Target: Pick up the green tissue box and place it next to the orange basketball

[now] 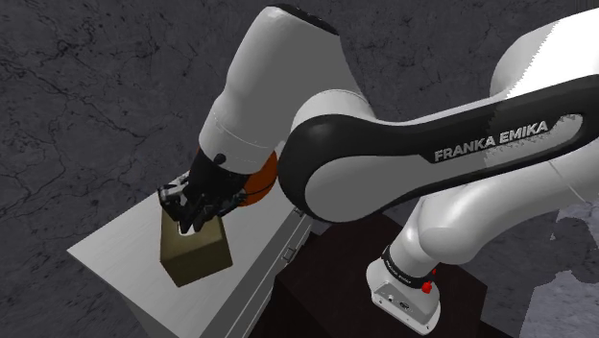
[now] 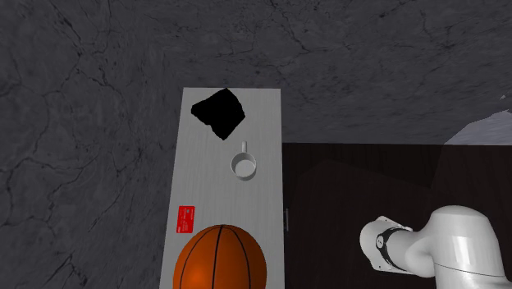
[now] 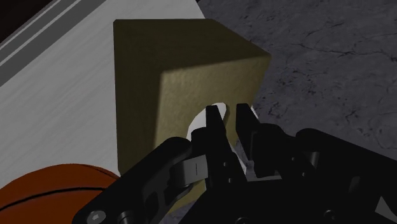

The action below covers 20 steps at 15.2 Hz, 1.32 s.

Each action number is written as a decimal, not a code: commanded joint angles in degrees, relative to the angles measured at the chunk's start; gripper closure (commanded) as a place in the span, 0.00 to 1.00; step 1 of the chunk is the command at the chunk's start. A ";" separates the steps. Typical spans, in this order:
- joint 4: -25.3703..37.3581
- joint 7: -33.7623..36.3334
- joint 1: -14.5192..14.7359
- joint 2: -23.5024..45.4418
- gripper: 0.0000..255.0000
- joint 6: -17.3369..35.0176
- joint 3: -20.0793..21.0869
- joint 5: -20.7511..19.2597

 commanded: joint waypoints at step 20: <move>-8.96 1.64 -3.05 11.20 1.00 19.74 7.78 -1.88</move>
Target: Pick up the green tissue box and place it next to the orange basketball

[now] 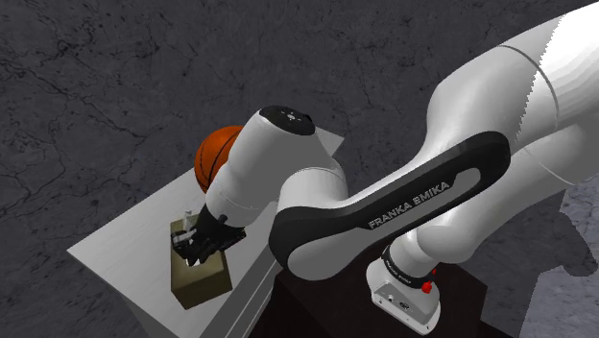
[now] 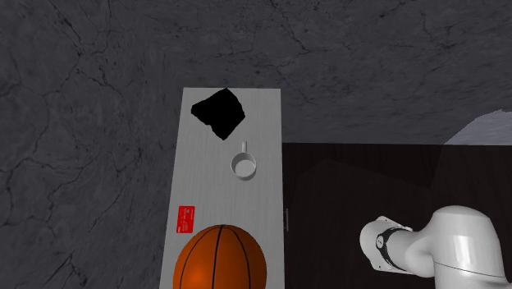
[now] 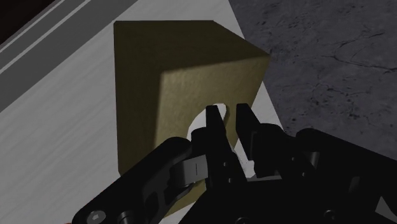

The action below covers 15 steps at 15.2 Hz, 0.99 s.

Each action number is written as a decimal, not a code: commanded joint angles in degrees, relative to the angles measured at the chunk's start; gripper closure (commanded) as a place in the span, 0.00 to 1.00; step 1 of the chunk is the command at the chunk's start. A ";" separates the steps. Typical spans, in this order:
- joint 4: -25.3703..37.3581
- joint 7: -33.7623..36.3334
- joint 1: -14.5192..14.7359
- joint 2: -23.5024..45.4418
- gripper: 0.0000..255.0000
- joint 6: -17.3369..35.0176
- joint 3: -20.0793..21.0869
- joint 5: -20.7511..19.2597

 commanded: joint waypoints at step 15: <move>-0.45 -0.91 1.20 -1.83 0.00 -1.36 -1.16 1.53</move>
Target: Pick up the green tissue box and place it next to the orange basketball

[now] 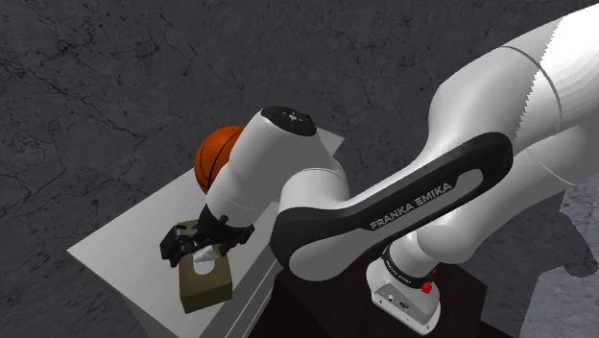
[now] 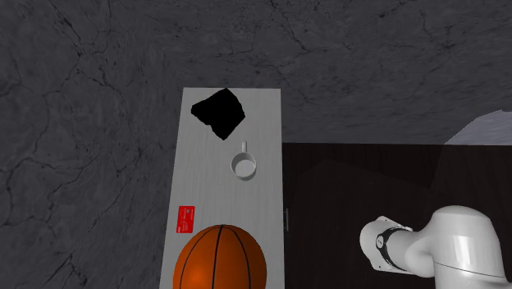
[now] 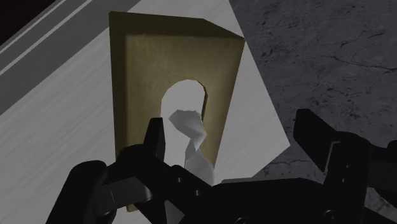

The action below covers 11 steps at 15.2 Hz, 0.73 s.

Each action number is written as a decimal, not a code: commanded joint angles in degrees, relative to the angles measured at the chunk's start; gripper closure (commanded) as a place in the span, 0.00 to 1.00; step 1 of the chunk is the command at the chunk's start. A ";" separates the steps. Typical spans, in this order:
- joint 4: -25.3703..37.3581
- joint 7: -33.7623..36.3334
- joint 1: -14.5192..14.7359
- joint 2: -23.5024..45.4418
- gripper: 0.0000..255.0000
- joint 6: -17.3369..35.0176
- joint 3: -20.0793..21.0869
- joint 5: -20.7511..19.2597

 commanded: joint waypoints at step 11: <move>-0.16 -2.95 4.28 -8.21 0.00 -8.12 -5.34 4.16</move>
